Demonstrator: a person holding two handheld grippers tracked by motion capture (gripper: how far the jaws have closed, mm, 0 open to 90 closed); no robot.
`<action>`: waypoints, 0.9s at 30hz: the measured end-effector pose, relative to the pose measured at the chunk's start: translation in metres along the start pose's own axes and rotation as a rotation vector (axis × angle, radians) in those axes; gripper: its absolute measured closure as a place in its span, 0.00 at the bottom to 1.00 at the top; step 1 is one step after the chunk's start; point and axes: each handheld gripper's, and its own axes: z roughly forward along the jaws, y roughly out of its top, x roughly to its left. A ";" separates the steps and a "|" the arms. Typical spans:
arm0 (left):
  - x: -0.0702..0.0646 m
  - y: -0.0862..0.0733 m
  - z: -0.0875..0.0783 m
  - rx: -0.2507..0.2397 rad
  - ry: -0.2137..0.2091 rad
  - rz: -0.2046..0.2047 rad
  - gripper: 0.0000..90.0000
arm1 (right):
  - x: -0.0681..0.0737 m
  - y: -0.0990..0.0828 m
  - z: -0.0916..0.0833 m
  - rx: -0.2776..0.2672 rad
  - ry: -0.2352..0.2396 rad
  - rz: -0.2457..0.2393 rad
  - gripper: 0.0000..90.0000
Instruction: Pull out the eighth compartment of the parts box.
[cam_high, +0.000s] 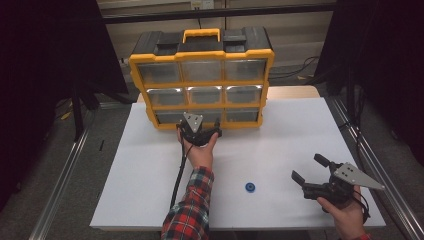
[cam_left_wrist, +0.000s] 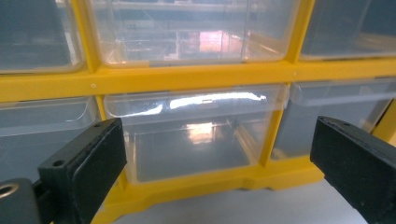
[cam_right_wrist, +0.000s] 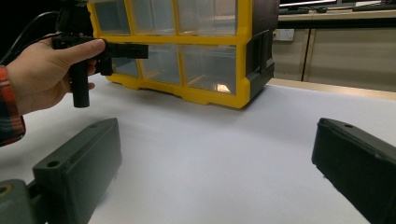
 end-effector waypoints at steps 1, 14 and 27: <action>0.000 -0.001 0.001 0.007 -0.006 0.004 0.05 | 0.000 0.000 0.000 0.001 0.000 0.000 0.01; -0.004 0.005 0.011 0.003 -0.004 -0.004 0.04 | 0.000 0.000 0.000 0.000 0.003 -0.001 0.01; -0.007 0.006 0.018 0.004 0.006 0.057 0.04 | 0.000 0.000 0.000 0.002 0.006 -0.002 0.01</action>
